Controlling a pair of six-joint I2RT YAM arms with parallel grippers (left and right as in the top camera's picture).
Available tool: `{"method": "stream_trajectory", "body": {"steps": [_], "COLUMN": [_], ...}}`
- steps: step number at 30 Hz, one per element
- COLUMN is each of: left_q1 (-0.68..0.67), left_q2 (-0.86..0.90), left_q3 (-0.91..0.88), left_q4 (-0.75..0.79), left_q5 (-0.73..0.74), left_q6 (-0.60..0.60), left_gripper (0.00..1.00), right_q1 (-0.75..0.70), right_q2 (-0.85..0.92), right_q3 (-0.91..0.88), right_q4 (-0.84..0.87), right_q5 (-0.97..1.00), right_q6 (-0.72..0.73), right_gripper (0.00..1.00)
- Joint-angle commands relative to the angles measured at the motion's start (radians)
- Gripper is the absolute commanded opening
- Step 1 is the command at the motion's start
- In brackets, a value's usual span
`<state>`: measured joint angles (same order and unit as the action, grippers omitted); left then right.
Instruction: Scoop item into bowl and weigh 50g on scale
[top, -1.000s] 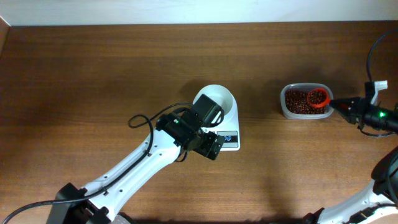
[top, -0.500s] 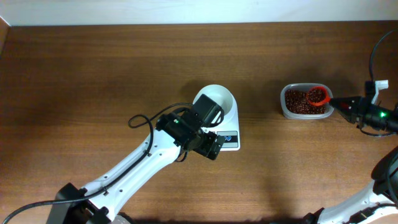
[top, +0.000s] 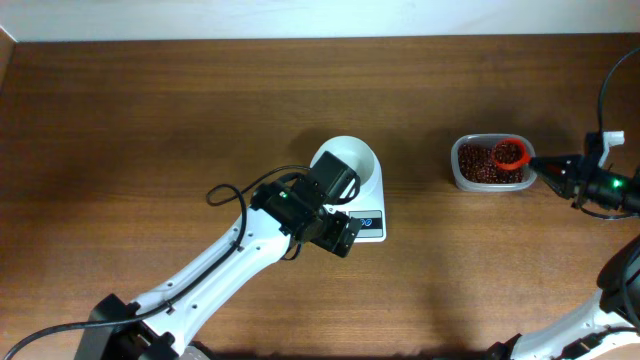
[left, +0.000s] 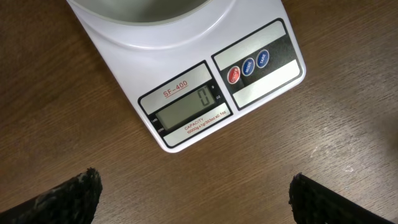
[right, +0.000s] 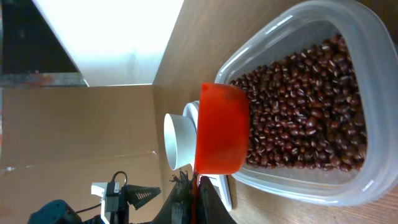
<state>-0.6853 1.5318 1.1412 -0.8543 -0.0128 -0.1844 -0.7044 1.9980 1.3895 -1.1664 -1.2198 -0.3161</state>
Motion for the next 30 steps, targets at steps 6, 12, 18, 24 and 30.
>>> {"method": "stream_trajectory", "body": {"steps": [6, 12, 18, 24, 30], "left_q1": [-0.001, -0.001, -0.001, -0.001, -0.001], "left_q2": [0.007, 0.007, 0.007, 0.007, 0.007], "left_q3": [0.019, 0.019, 0.019, 0.019, 0.019], "left_q4": [0.001, 0.001, 0.001, 0.001, 0.001], "left_q5": [-0.01, -0.01, -0.01, -0.01, -0.01], "left_q6": [-0.012, -0.012, -0.012, -0.012, -0.012], "left_gripper": [0.99, 0.99, 0.99, 0.99, 0.99], "right_q1": [-0.003, -0.003, 0.02, 0.148, 0.276], "right_q2": [0.006, 0.005, 0.005, 0.005, 0.005], "right_q3": [0.021, 0.021, 0.021, 0.021, 0.021], "right_q4": [0.041, 0.005, -0.008, -0.008, -0.005], "right_q5": [0.027, -0.057, -0.077, -0.116, -0.188], "right_q6": [0.048, 0.01, 0.006, -0.001, 0.0], "right_gripper": [0.04, 0.04, 0.04, 0.04, 0.04]}}
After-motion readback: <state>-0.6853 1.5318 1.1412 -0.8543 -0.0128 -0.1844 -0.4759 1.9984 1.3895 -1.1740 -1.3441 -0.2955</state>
